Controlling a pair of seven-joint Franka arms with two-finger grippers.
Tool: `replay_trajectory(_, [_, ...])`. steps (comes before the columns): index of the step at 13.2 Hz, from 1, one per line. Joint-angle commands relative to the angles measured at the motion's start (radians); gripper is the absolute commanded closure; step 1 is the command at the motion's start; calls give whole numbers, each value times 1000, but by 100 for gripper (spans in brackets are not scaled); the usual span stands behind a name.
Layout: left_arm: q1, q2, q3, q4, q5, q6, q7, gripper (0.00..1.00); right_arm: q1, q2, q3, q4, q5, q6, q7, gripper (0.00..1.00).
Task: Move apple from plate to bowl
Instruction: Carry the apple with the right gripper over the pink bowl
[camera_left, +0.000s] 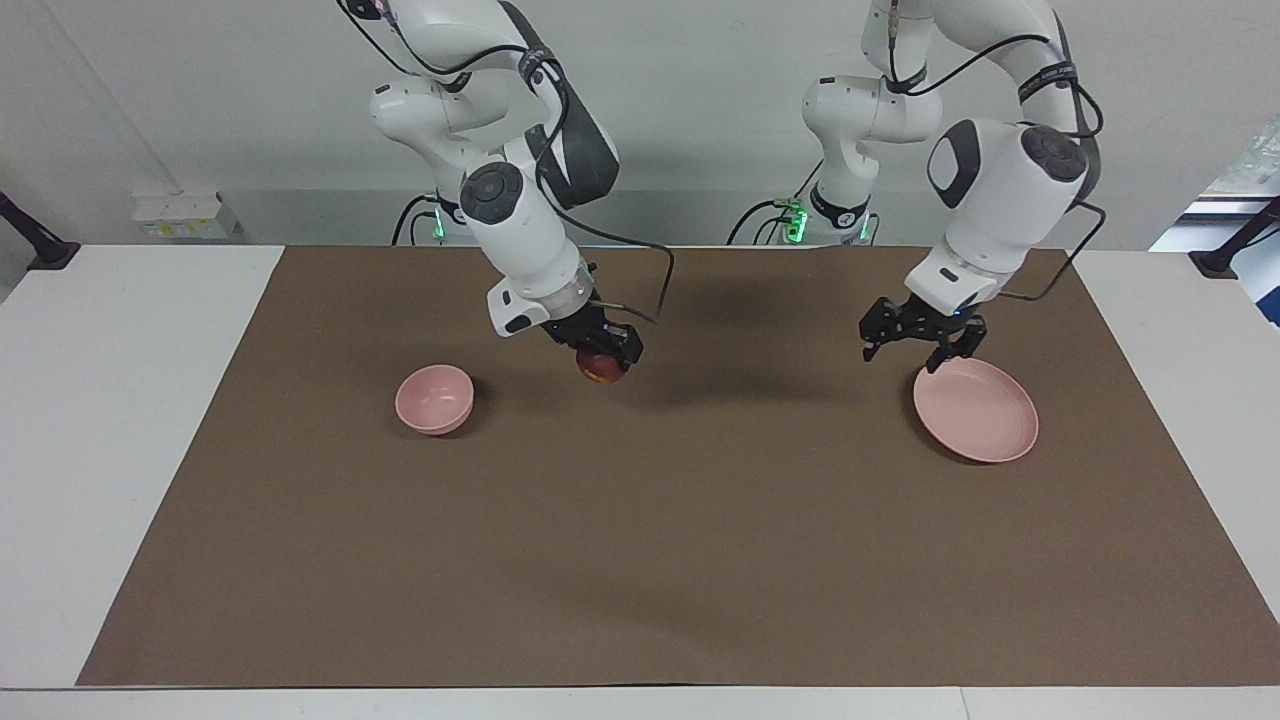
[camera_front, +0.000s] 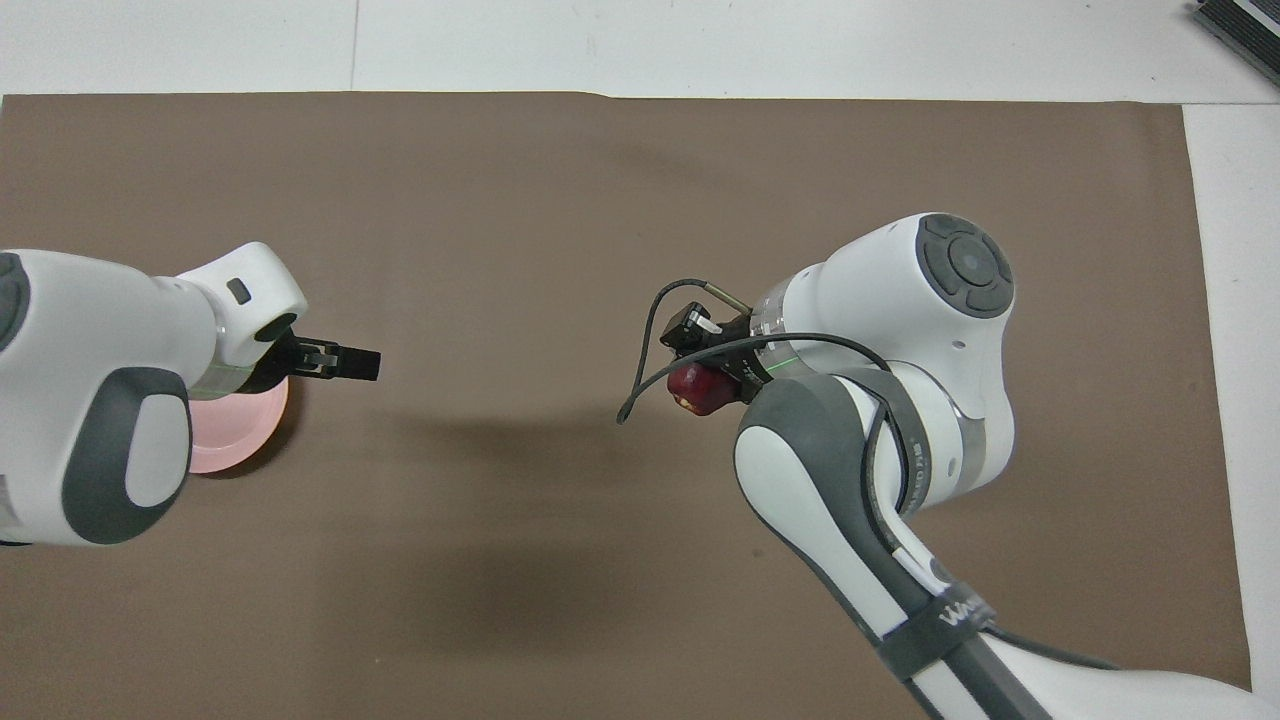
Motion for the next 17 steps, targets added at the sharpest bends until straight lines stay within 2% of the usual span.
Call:
replay_trajectory(1, [56, 23, -8, 154, 95, -158, 29, 0, -32, -26, 5, -8, -148, -33, -149, 100])
replay_trajectory(5, [136, 13, -5, 349, 105, -368, 82, 0, -119, -32, 7, -18, -218, -60, -417, 100])
replay_trajectory(9, [145, 3, -1, 464, 117, -558, 81, 0, -220, -46, 7, -60, -235, -60, -637, 100])
replay_trajectory(14, [144, -29, -8, 451, 111, -568, 72, 0, -340, -81, 5, -141, -271, -36, -772, 100])
replay_trajectory(15, [141, -29, -8, 451, 112, -568, 73, 0, -354, -101, 7, -182, -285, -19, -771, 100])
replay_trajectory(17, [133, -30, -8, 451, 112, -575, 72, 0, -355, -156, 5, -312, -290, 106, -771, 100])
